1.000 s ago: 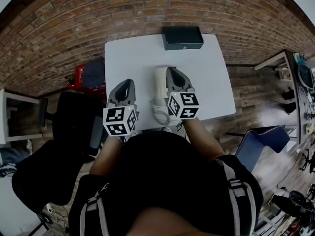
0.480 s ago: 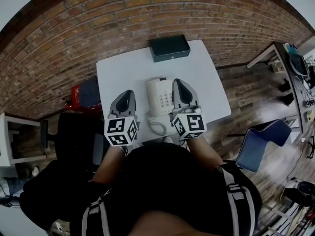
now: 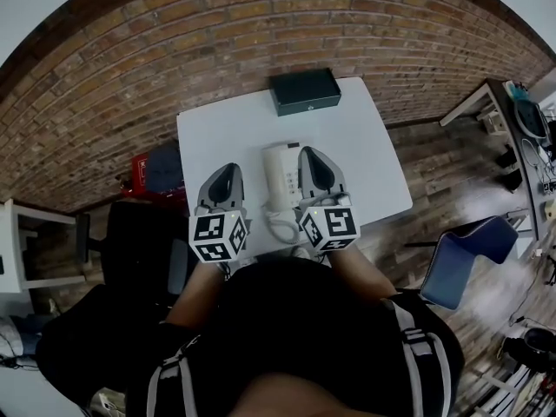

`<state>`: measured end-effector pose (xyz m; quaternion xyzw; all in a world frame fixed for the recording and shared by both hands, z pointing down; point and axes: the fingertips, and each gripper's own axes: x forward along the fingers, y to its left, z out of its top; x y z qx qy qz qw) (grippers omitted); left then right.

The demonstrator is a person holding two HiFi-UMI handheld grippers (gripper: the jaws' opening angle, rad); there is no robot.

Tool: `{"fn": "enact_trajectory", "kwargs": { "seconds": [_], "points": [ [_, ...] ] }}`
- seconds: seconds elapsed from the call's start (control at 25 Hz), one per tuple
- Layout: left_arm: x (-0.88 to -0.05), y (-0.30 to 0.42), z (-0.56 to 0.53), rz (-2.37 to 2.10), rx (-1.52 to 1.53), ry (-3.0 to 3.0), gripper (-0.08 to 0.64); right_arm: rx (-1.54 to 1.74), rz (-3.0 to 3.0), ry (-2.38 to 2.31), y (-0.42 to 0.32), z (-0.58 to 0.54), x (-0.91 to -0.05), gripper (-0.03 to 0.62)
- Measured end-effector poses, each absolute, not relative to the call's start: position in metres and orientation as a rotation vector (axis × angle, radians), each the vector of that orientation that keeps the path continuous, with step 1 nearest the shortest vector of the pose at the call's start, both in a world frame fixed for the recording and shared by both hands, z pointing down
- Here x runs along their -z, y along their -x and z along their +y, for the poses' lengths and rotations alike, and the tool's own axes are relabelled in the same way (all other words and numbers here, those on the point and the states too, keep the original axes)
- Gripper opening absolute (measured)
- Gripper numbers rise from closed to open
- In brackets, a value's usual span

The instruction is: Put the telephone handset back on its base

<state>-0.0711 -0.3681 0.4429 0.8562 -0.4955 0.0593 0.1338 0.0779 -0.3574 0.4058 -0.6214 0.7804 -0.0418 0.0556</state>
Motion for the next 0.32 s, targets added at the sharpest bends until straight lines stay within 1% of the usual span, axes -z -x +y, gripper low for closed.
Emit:
{"fn": "enact_trajectory", "kwargs": {
  "seconds": [0.32],
  "points": [
    [-0.443,0.079,-0.368,-1.445,-0.164,-2.472,0.015,0.052,2.421,1.904,-0.063,-0.358,-0.408,-0.003]
  ]
}}
